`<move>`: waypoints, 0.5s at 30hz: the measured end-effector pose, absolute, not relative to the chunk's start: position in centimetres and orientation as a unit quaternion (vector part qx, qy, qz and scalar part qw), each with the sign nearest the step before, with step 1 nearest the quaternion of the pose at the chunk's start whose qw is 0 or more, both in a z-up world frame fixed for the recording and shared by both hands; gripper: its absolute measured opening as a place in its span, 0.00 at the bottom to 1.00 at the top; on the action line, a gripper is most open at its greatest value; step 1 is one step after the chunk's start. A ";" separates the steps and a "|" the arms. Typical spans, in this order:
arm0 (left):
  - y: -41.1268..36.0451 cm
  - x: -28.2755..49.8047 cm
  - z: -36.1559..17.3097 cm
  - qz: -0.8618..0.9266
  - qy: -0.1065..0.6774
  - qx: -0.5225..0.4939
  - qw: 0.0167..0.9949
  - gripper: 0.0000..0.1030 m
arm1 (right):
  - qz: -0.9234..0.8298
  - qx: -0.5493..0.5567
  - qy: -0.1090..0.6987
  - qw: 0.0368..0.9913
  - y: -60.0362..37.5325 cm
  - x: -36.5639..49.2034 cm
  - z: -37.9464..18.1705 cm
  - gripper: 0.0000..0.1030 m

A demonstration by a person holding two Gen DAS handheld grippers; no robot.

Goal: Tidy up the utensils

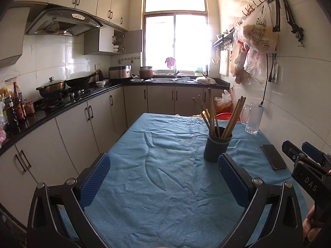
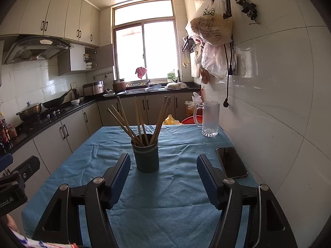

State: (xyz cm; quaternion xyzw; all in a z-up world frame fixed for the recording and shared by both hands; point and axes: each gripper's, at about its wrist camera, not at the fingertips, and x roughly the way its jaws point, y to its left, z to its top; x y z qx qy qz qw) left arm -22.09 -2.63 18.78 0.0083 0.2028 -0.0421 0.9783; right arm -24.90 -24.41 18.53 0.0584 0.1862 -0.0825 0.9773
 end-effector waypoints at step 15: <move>-4.7 -19.6 16.5 -0.060 0.266 0.032 0.962 1.00 | -0.102 0.054 0.208 0.971 -25.0 -23.3 16.8 0.73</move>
